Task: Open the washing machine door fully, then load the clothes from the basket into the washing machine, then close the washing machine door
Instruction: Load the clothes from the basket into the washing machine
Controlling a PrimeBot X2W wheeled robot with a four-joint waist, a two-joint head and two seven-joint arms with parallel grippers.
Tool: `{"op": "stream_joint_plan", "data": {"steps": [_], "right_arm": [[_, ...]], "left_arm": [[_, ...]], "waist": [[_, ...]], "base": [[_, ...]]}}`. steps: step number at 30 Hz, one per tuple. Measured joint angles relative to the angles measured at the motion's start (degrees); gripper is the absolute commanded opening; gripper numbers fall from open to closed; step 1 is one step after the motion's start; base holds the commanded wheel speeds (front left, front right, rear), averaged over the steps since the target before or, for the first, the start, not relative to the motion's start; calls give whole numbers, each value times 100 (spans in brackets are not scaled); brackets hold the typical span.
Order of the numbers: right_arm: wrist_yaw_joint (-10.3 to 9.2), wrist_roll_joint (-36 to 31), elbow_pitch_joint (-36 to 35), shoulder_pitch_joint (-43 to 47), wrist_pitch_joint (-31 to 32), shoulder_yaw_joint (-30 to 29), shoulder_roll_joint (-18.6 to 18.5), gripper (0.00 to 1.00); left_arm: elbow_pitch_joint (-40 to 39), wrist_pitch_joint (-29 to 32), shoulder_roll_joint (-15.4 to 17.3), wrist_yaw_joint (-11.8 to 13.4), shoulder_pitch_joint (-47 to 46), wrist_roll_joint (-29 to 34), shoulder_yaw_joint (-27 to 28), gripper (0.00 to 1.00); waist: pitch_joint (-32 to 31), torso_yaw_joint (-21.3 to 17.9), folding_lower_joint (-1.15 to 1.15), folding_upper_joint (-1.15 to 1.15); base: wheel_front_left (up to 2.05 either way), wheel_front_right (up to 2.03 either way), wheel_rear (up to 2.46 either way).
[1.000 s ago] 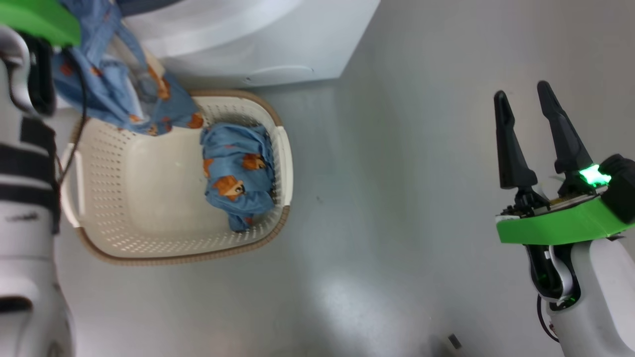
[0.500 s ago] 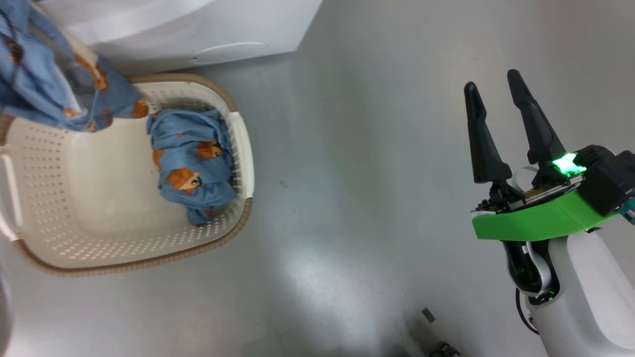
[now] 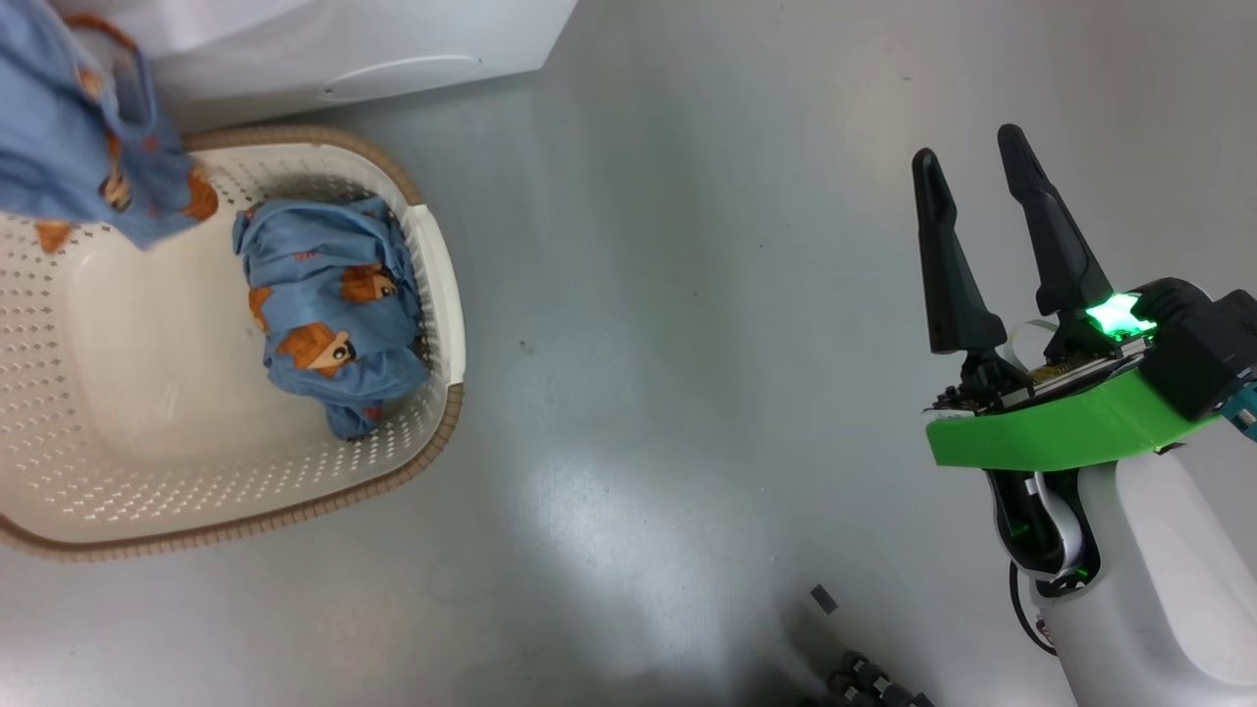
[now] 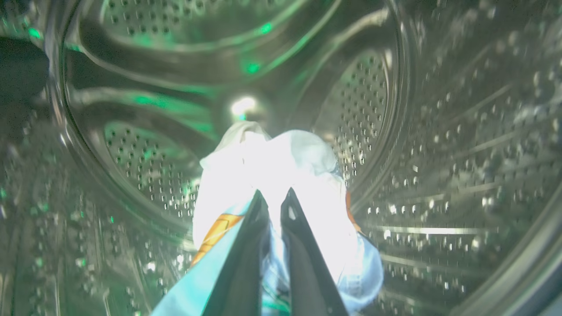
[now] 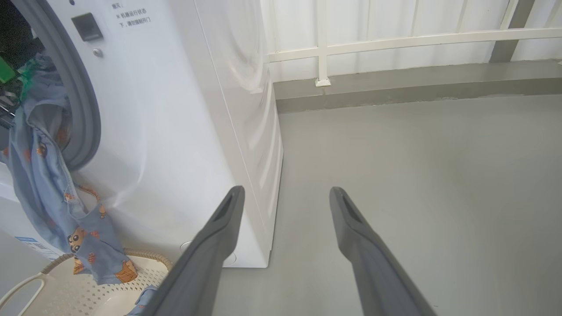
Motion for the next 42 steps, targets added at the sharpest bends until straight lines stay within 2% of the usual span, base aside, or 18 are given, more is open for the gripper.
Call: {"op": "stream_joint_plan", "data": {"steps": [7,8,10,11,16,23,30,38,42], "right_arm": [[0,0,0,1,0,31,21,100],[0,1,1,2,0,34,22,100],[0,18,4,2,0,38,23,100],[1,18,5,2,0,43,24,100],[0,26,8,4,0,66,42,100],[0,35,23,7,0,59,18,100],[0,35,25,21,0,35,-77,100],[1,34,55,38,0,-11,-156,100],[0,34,103,92,0,-32,-212,100]], "left_arm": [[681,0,-2,-41,115,10,-33,2],[804,-1,-7,-58,107,11,-52,38],[1096,0,-15,-80,67,54,-110,97],[1222,0,-22,-92,40,59,-130,100],[1695,4,-65,-134,-130,73,-181,100],[1829,4,-190,-186,-115,-65,-136,100],[780,3,-394,-118,525,-342,169,100],[-327,3,-681,-38,1652,-357,476,100],[-805,2,-802,-78,2129,-352,666,100]], "waist": [[-48,-12,0,0],[-61,-10,0,0],[-90,-4,-1,0],[-106,-1,0,0],[-197,13,-1,0],[-320,82,-1,0],[-500,193,-1,0],[-804,320,-1,0],[-978,390,-1,0]], "base": [[0,0,0],[0,0,0],[0,0,0],[0,0,0],[0,0,0],[0,0,0],[0,0,0],[0,0,0],[0,0,0]]}}
